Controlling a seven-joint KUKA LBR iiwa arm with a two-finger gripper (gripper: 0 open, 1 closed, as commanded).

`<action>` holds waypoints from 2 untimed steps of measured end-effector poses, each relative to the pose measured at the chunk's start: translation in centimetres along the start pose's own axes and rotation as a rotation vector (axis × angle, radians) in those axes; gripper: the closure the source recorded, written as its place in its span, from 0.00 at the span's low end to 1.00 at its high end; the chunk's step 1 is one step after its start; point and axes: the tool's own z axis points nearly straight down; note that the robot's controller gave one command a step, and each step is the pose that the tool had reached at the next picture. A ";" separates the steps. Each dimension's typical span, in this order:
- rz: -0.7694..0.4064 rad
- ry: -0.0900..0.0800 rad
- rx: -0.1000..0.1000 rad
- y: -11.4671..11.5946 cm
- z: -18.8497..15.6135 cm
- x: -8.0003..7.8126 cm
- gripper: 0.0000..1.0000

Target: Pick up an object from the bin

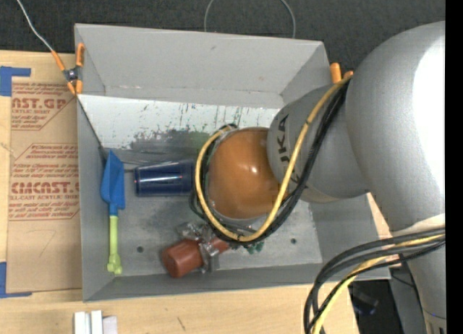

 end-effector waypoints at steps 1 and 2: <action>0.000 0.009 -0.002 0.1 -2.0 0.3 1.00; -0.001 -0.001 0.001 0.1 -5.0 0.1 1.00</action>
Offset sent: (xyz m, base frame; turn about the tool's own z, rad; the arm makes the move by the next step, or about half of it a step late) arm 0.0000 0.0000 0.0394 0.0000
